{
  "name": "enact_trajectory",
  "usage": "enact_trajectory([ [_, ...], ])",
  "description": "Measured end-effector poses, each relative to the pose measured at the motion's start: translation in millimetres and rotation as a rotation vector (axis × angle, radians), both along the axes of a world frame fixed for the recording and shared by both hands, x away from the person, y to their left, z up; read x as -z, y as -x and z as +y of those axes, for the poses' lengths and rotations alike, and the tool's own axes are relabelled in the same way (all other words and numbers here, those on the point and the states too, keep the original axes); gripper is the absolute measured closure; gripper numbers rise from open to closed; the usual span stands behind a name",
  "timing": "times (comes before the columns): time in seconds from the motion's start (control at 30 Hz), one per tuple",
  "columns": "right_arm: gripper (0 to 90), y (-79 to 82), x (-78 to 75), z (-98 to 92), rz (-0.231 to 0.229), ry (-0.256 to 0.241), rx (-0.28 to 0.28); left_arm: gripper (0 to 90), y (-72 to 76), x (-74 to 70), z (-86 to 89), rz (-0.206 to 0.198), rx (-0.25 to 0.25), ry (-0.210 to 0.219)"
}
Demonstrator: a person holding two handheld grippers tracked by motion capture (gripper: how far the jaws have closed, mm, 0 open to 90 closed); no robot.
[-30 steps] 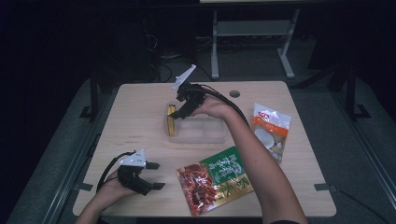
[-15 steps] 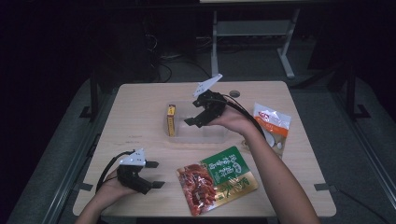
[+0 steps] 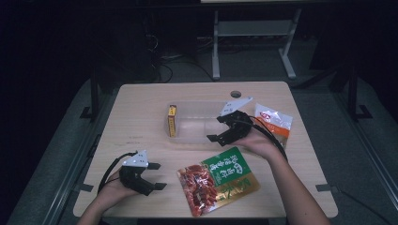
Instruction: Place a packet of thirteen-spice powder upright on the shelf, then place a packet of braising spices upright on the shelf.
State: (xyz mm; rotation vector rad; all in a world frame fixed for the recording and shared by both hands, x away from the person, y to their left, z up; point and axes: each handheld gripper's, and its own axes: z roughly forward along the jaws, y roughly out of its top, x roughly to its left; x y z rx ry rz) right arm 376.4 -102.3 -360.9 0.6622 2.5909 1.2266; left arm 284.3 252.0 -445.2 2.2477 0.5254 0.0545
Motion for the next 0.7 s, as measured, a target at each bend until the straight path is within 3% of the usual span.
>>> enact_trajectory([
  [0.17,18.6,16.4,7.9,-14.7,0.009,-0.035,0.015,20.6,-0.4,-0.4,-0.5,-0.013,0.005,-0.004],
  [0.7,17.2,58.3,31.6,-64.5,-0.006,-0.06,0.106,20.7,1.8,-2.3,-6.0,-0.001,0.003,0.009],
])
